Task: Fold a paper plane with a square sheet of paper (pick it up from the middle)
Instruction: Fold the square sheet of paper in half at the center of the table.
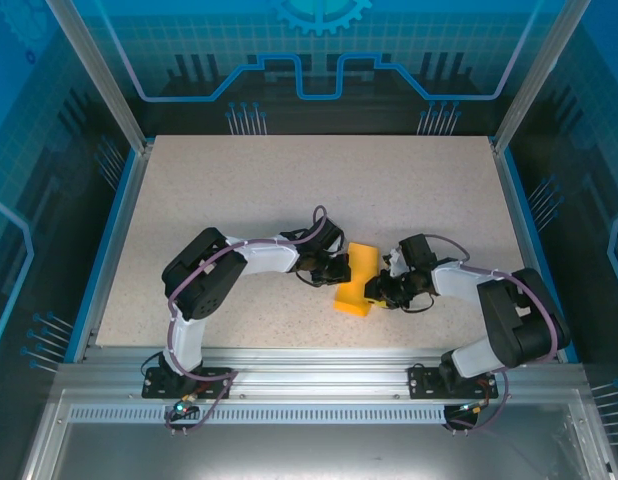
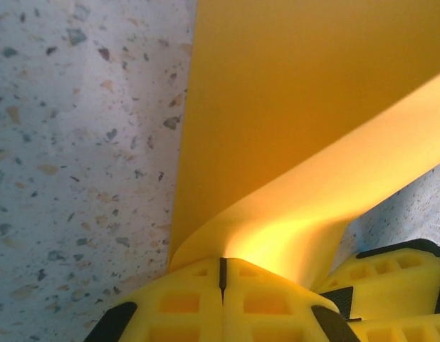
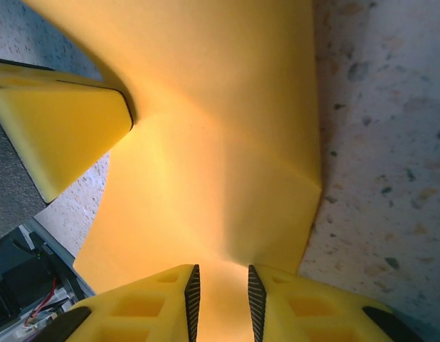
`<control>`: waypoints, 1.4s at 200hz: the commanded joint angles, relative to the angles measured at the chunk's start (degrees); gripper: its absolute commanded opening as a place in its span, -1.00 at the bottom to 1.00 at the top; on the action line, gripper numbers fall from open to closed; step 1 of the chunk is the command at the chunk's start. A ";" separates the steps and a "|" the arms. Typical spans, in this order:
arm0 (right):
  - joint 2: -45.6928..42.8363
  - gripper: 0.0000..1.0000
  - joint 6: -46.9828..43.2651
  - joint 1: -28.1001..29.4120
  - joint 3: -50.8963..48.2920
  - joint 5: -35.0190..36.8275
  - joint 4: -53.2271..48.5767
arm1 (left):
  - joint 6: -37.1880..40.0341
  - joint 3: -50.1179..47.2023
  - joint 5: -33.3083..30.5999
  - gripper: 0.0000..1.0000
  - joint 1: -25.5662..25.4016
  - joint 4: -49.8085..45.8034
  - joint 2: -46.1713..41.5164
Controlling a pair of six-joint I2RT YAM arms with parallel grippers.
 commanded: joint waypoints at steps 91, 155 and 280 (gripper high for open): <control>-5.89 -0.36 3.97 3.43 -0.90 -2.49 0.89 | 1.10 0.47 -0.57 -1.00 -1.14 -4.84 3.38; -0.62 -0.41 1.17 3.23 -3.28 2.99 -1.29 | 1.38 0.53 -0.79 -1.00 -1.15 -5.29 3.58; -3.89 -0.40 4.60 7.31 -5.52 1.44 1.44 | 1.76 0.53 -0.66 -1.00 -1.24 -5.54 3.66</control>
